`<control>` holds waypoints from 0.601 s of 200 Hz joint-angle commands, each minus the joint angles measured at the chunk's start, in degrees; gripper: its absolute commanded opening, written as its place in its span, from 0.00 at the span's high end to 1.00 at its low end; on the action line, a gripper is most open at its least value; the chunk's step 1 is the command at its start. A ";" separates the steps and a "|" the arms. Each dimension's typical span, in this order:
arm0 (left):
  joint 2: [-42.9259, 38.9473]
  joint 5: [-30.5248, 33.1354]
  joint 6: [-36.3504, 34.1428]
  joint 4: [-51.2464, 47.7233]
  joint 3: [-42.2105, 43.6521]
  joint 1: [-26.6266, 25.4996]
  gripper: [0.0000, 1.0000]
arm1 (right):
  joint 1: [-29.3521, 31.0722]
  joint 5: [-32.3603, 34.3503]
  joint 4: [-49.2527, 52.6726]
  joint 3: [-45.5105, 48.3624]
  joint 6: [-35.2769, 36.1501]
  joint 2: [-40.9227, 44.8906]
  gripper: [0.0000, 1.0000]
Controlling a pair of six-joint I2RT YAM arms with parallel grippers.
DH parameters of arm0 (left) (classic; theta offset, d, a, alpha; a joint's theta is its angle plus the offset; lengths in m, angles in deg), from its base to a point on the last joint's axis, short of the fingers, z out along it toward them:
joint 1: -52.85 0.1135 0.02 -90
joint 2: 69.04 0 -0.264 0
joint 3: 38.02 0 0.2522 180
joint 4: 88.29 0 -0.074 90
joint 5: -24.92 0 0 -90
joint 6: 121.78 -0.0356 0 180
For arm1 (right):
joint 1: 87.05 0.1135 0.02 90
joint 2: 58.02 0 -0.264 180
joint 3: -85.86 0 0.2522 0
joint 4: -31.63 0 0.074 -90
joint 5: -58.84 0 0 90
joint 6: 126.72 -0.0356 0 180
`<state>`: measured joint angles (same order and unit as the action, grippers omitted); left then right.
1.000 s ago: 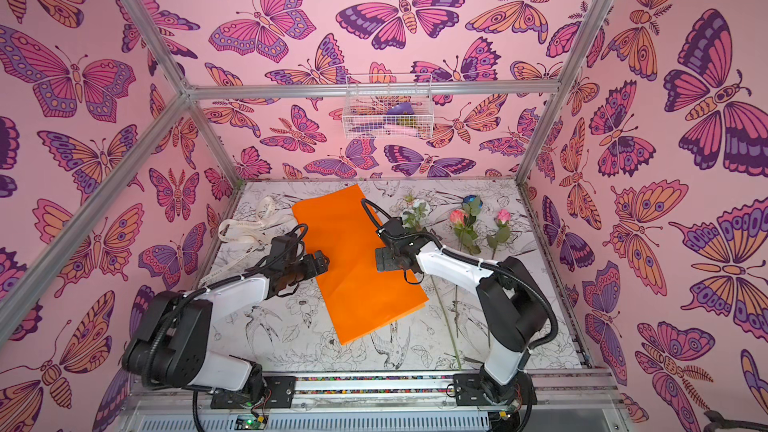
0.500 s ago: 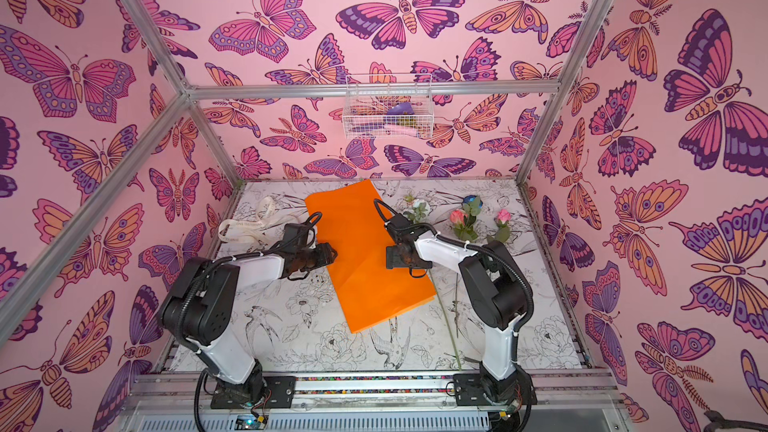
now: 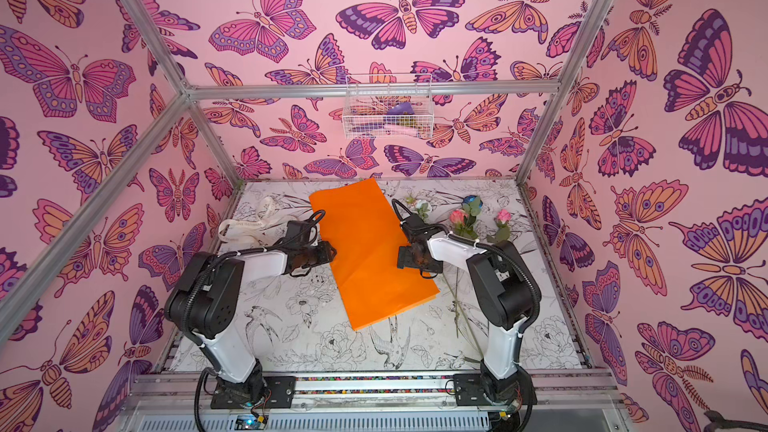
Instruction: Tie the bouquet of fake flowers
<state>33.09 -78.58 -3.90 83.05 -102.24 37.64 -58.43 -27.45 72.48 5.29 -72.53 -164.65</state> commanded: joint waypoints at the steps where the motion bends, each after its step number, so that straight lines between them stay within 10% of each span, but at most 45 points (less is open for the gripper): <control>1: 1.36 0.23 -0.29 -2.30 -0.11 0.00 0.57 | -0.15 -10.19 -3.72 2.01 -0.96 -1.09 0.05; 120: 1.77 0.84 -0.37 -3.00 -0.26 -0.07 0.63 | -0.15 -25.88 -10.02 2.80 -2.70 6.59 0.18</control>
<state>33.81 -78.58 -3.88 83.07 -102.72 37.67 -58.89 -48.26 64.52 7.72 -73.25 -160.73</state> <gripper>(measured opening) 0.368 0.836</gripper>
